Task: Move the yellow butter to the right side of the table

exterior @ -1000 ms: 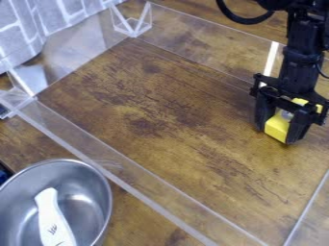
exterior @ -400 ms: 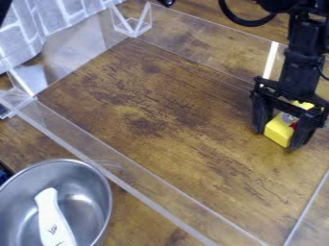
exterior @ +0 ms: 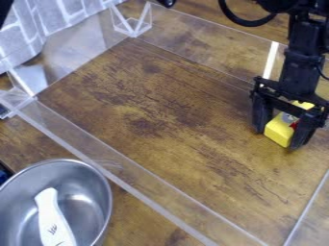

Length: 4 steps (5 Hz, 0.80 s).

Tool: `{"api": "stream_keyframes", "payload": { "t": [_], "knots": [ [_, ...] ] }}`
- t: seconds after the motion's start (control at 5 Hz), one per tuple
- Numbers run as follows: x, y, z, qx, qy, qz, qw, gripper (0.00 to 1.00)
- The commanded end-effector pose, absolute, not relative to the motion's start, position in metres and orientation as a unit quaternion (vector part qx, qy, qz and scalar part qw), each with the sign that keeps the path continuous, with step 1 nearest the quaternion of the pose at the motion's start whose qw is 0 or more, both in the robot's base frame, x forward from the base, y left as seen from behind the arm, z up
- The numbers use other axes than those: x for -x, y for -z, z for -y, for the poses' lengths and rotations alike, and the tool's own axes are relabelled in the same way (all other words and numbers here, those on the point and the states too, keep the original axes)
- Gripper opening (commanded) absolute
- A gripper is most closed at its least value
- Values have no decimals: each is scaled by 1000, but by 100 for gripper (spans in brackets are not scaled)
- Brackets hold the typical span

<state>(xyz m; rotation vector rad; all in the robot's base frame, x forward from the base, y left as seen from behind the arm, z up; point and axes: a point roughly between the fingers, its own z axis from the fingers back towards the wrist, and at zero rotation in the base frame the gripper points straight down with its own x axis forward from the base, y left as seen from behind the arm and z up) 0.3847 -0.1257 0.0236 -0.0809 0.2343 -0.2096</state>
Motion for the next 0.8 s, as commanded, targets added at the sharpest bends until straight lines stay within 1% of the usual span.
{"api": "stream_keyframes", "payload": {
  "t": [0.0,0.6],
  "knots": [
    [-388,-35,124,45,100,-103,989,100],
    [-388,-38,123,49,94,-105,989,100]
  ]
}}
